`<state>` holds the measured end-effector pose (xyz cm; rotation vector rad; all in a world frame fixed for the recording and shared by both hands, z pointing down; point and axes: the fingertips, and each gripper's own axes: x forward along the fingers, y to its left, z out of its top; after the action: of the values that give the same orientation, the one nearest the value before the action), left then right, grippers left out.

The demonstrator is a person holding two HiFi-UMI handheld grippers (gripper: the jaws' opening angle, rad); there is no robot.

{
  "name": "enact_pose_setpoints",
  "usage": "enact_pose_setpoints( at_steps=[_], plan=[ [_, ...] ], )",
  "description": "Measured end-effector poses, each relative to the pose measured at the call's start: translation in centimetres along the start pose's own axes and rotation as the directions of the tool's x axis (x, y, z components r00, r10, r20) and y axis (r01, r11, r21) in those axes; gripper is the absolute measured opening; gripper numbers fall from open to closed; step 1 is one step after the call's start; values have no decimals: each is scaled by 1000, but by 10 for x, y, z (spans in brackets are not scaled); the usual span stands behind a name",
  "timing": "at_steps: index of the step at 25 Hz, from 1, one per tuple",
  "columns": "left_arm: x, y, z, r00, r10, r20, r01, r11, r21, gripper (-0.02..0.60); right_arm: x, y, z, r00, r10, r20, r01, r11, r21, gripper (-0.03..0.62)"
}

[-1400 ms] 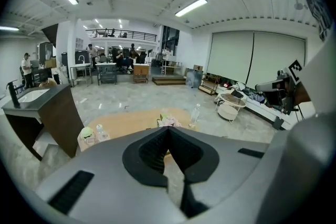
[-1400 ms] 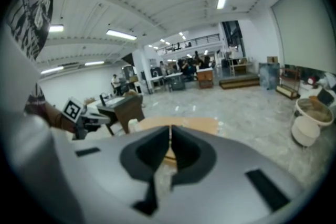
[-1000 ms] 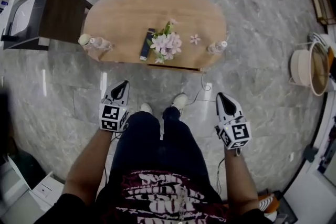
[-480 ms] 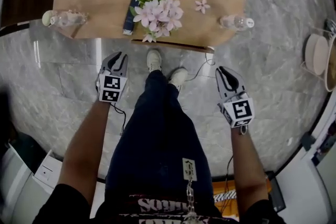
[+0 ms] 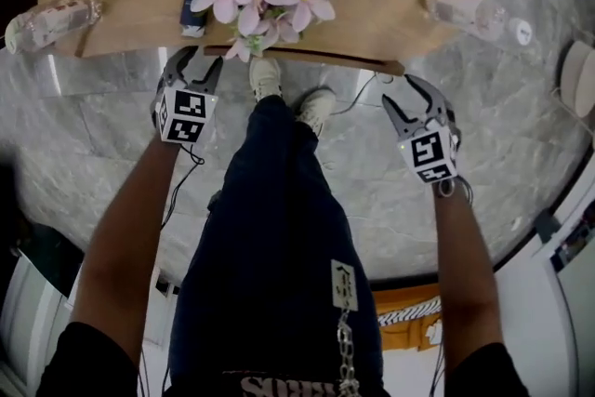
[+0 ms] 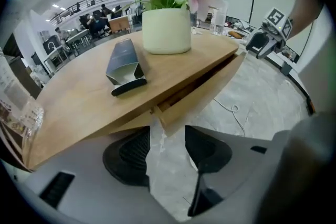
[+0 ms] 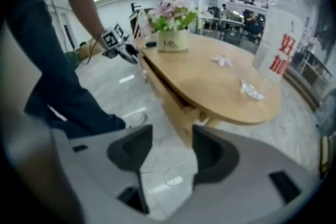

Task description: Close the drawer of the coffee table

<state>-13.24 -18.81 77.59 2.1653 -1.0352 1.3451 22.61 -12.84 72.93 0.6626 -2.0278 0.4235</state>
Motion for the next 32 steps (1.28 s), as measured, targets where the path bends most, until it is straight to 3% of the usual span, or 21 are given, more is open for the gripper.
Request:
enact_pose_setpoints(
  at_steps=[5,12,15,17,23,32],
  plan=[
    [24,-8,15,999,-50,4,51,999,-14,224,26,-19,-19,998,-46,-49,41,994,-106,242],
    [27,-14,16,999,-43,-33,42,998,-36,233,60,-18,-12,992,-6,-124,-20,979,-202,228],
    [29,-14,15,998,-46,-50,43,998,-55,233,73,-23,-16,979,-71,-191,31,979,-204,166],
    [29,-14,14,997,-44,-68,39,997,-63,233,73,-25,-16,975,-89,-204,48,979,-199,163],
    [25,-20,8,995,-40,-95,36,998,-44,232,67,-16,-20,972,-70,-225,13,970,-244,144],
    [-1,-57,-34,986,-68,-153,63,997,-40,219,51,29,-47,968,-9,-250,-58,965,-256,131]
  ],
)
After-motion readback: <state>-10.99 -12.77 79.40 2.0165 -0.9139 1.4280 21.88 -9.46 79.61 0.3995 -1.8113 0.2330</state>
